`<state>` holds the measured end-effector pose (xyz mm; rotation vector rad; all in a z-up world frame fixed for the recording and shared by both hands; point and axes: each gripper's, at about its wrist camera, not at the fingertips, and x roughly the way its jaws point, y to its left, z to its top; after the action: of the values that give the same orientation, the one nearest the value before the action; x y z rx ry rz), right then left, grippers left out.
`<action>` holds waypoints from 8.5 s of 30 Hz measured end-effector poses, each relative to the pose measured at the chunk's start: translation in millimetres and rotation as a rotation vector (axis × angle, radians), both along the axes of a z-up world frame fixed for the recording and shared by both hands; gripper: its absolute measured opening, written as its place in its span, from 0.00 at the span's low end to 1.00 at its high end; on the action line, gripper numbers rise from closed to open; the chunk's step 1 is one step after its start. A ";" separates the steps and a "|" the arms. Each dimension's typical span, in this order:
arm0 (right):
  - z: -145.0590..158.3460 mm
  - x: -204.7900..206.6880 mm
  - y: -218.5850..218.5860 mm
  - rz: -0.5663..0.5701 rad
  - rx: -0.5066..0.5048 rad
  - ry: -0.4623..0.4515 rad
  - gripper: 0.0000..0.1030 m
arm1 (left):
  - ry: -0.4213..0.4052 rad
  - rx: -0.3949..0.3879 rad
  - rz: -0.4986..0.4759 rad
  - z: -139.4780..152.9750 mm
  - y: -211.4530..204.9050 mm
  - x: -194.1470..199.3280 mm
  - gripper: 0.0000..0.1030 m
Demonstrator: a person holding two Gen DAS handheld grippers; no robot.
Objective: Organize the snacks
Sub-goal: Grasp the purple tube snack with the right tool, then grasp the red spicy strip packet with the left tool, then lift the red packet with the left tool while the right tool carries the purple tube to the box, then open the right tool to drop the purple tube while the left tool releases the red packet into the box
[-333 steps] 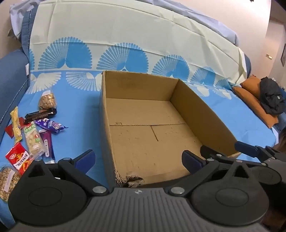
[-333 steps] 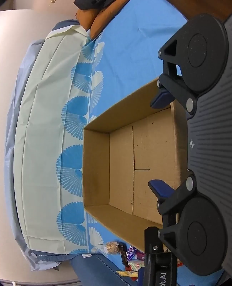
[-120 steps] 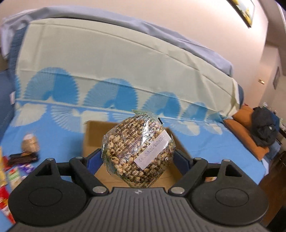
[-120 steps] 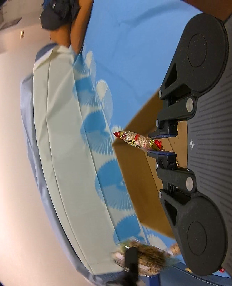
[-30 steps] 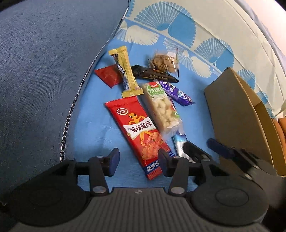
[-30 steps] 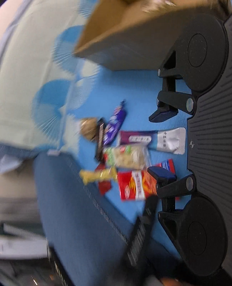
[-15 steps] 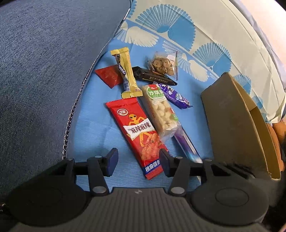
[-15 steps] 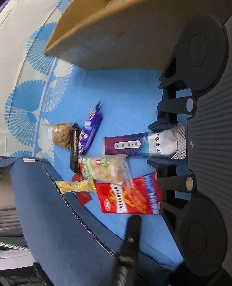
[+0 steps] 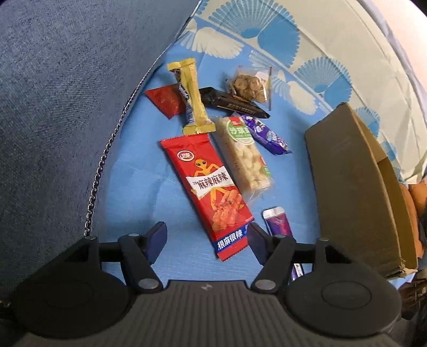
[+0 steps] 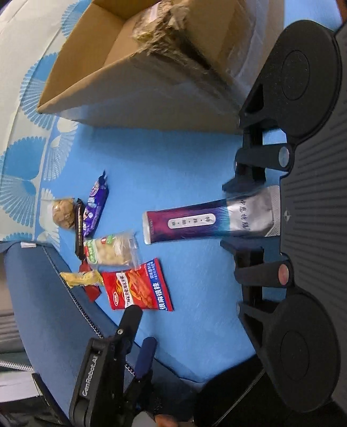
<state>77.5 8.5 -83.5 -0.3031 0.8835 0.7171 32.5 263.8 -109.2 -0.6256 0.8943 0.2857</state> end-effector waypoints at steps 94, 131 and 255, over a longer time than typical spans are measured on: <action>-0.4 1.0 9.8 0.070 0.006 -0.064 0.22 | 0.120 0.160 -0.187 -0.6 -61.2 18.3 0.49; -3.9 1.5 13.0 0.062 -0.031 -0.055 0.27 | 0.128 0.167 -0.223 -2.9 -61.7 21.9 0.53; 75.1 45.0 -120.2 -0.441 0.267 -0.433 0.52 | -0.380 0.243 -0.306 44.7 -76.4 -34.7 0.21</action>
<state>122.5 -111.7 -8.4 -0.0148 0.4114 0.3307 -2.2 187.4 -64.5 -0.2965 0.5657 -0.0042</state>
